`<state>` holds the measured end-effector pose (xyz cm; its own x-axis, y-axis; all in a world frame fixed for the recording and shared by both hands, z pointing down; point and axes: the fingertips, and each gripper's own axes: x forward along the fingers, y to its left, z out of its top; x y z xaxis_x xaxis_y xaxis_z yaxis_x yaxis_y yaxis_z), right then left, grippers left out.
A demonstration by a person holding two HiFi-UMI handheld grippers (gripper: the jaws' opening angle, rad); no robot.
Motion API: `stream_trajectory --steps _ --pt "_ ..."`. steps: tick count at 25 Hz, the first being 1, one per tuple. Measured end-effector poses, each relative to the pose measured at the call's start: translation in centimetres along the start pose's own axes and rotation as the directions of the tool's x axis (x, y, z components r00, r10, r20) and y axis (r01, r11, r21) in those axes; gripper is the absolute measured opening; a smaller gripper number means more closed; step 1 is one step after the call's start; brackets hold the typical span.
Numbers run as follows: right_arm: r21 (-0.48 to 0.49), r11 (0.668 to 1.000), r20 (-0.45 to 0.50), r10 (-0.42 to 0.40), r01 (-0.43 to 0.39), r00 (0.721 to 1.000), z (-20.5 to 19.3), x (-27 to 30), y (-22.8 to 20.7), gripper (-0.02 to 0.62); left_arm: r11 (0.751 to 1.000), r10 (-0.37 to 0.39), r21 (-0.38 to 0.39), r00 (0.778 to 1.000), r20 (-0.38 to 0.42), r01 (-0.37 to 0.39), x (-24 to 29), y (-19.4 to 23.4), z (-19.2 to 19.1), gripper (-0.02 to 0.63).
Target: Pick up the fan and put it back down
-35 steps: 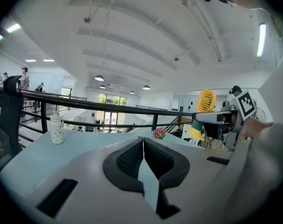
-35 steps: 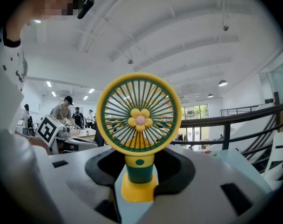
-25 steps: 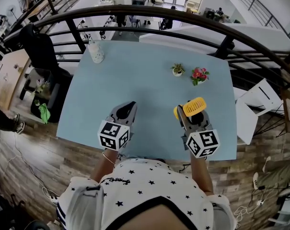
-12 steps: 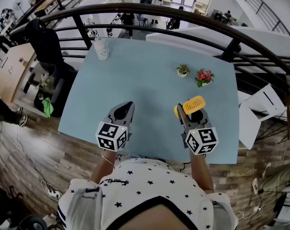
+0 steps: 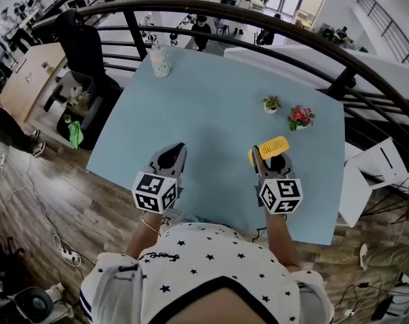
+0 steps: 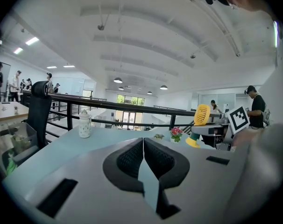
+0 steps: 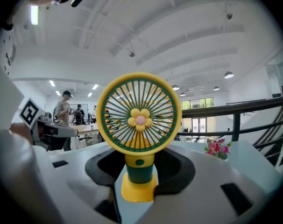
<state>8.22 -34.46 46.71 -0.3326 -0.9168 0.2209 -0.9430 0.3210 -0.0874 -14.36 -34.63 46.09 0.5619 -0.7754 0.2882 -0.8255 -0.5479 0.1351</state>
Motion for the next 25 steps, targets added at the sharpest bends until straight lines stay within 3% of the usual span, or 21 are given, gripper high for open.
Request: stream_trajectory --steps 11,25 --pt "-0.028 1.0 -0.101 -0.001 -0.002 0.995 -5.1 2.4 -1.0 0.176 0.995 0.099 -0.02 0.995 -0.019 -0.099 -1.8 0.9 -1.0 0.029" --pt "-0.058 0.998 -0.217 -0.047 0.036 0.975 -11.4 3.6 -2.5 0.176 0.986 0.163 -0.027 0.986 -0.042 -0.164 -3.4 1.0 -2.1 0.029"
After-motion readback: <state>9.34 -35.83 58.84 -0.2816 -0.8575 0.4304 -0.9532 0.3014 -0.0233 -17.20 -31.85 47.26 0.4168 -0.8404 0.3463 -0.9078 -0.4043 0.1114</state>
